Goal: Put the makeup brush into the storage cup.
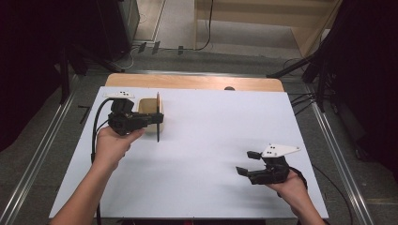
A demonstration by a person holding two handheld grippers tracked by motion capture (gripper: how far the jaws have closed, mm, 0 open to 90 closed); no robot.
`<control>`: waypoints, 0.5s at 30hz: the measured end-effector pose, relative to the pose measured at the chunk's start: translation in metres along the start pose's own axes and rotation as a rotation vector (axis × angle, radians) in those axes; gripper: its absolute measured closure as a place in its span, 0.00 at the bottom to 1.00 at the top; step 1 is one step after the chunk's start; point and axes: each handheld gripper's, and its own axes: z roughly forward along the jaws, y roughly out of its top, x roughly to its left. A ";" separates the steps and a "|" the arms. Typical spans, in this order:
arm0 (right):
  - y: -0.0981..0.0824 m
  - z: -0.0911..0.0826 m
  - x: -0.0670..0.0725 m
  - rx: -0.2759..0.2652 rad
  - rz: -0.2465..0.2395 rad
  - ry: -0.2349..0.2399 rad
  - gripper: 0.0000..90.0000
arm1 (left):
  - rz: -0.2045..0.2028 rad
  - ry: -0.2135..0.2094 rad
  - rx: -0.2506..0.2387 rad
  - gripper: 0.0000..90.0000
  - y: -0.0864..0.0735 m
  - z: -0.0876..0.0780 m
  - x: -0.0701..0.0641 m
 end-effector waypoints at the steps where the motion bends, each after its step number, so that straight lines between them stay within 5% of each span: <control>1: 0.000 0.000 0.000 -0.001 0.000 0.002 0.28 | -0.001 0.002 -0.003 0.93 0.001 -0.001 0.001; 15: 0.001 0.001 0.001 0.000 -0.007 0.003 0.28 | 0.000 0.072 -0.077 0.93 0.019 -0.018 0.008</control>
